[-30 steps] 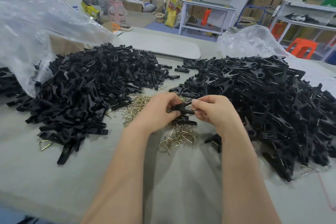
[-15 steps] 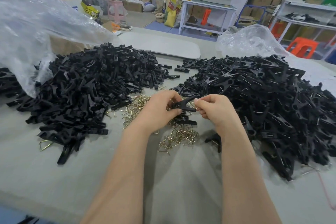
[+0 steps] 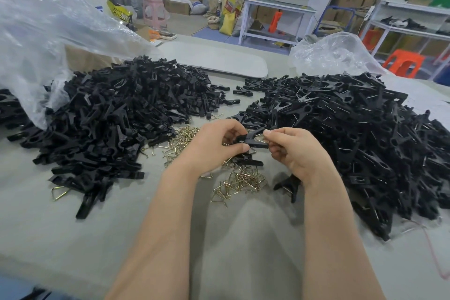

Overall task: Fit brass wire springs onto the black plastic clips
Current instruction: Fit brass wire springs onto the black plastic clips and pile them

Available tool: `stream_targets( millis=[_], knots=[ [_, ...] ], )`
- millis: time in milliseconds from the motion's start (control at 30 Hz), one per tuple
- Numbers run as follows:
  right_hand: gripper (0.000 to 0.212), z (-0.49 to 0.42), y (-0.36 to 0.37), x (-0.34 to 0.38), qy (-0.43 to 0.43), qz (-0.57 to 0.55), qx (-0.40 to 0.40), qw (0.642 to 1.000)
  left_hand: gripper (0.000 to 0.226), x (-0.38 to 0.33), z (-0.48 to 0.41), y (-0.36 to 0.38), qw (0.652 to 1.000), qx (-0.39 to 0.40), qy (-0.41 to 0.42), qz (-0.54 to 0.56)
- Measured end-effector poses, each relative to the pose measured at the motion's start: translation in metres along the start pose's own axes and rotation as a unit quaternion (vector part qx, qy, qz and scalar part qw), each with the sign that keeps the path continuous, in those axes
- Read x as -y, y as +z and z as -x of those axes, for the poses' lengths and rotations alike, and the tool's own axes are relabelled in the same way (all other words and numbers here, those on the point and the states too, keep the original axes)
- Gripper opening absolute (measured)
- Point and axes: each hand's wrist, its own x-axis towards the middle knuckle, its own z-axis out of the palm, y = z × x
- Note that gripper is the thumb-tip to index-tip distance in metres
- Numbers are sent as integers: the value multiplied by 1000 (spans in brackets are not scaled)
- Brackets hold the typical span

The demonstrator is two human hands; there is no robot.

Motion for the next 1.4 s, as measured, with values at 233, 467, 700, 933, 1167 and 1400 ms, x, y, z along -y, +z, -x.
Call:
stream_targets(
  millis=[233, 467, 700, 933, 1167, 1400],
  knots=[
    [14, -2, -2, -1, -13, 32, -21, 999, 21, 0, 0, 2, 1000, -2, -9, -17],
    [17, -5, 0, -4, -16, 66, -20, 997, 20, -1, 1, 2, 1000, -14, -4, -19],
    [16, -6, 2, -5, -27, 93, -38, 995, 21, -2, -1, 4, 999, -21, 4, -45],
    [17, -6, 3, -5, -50, 117, -53, 990, 20, -3, -1, 5, 998, -28, 12, -63],
    [19, -3, 8, -5, 5, -16, 75, 997, 17, -6, 2, -3, 999, -15, 0, -42],
    [46, 3, 16, -8, 96, -223, 267, 933, 18, -12, 3, -8, 996, -20, 38, 73]
  ],
)
